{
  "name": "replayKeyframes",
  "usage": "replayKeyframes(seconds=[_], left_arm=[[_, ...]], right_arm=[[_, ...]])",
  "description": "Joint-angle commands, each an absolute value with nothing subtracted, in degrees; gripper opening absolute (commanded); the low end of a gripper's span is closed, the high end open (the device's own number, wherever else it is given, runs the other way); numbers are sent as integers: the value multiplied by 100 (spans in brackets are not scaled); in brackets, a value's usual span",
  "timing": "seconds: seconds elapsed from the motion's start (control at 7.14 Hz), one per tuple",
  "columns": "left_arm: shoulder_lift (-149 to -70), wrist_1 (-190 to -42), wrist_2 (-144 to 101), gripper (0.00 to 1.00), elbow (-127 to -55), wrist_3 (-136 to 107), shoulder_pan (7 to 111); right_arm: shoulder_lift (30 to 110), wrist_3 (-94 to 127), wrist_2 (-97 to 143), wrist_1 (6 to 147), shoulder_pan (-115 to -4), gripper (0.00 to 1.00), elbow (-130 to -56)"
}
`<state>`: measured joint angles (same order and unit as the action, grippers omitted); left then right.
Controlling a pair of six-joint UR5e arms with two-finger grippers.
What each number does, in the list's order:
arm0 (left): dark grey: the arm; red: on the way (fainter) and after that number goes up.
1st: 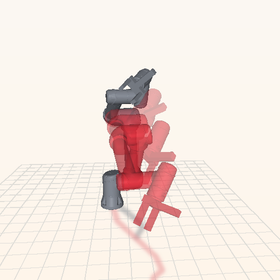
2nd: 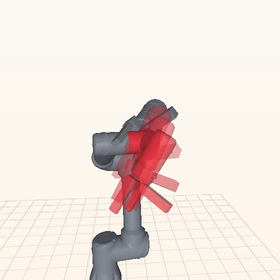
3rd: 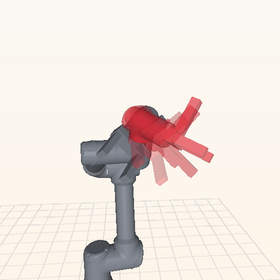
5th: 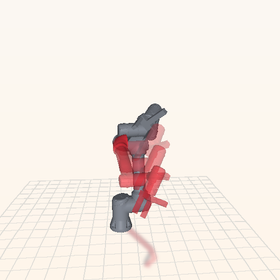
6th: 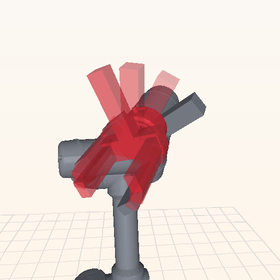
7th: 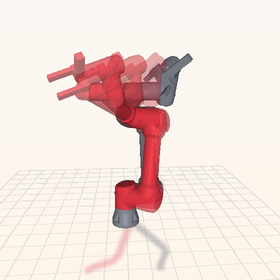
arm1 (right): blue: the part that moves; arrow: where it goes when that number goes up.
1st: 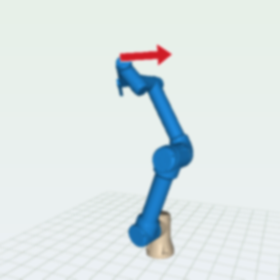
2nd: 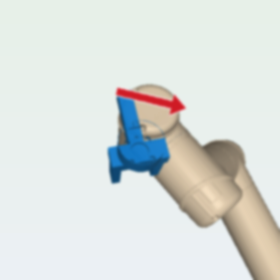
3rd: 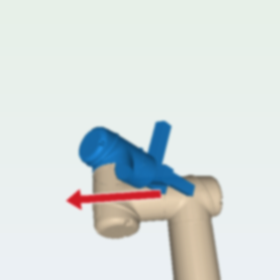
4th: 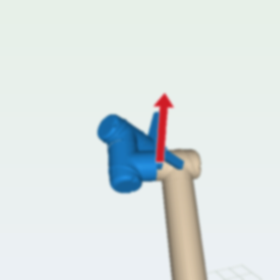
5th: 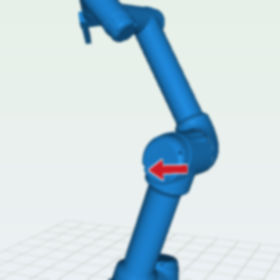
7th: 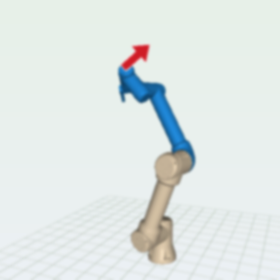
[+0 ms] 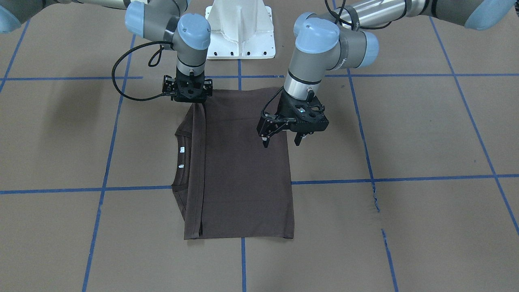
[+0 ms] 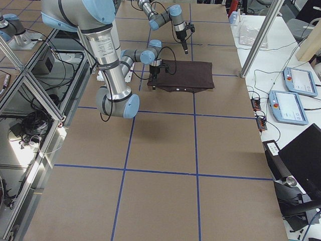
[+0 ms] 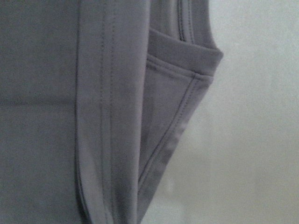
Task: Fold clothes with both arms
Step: 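Release the right gripper and move it to the shirt's side edge nearest it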
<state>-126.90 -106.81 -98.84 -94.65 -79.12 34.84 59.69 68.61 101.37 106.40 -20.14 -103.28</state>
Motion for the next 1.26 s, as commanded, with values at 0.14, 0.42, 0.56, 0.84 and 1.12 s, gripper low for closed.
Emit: replayKeyframes(seconds=[0.14,0.42,0.56,0.84,1.12], left_arm=[[-12700,-10687,-9879,100,-9492,-7919,3463],[-12700,-10687,-9888,100,-9527,-7919,3454],[-12700,-10687,-9888,100,-9536,-7910,3454],[-12630,-10679,-9914,100,-9597,-7945,3428],[-12359,-10652,-9932,100,-9965,-8200,3270]], right_arm=[[6396,6706,10116,10846,-2127,100,-10572],[6749,6671,10037,10846,-2171,100,-10940],[6663,6436,10098,10837,-2345,100,-11038],[6208,6311,10160,10775,-2662,100,-11039],[6082,6293,10169,10426,-2803,100,-11021]])
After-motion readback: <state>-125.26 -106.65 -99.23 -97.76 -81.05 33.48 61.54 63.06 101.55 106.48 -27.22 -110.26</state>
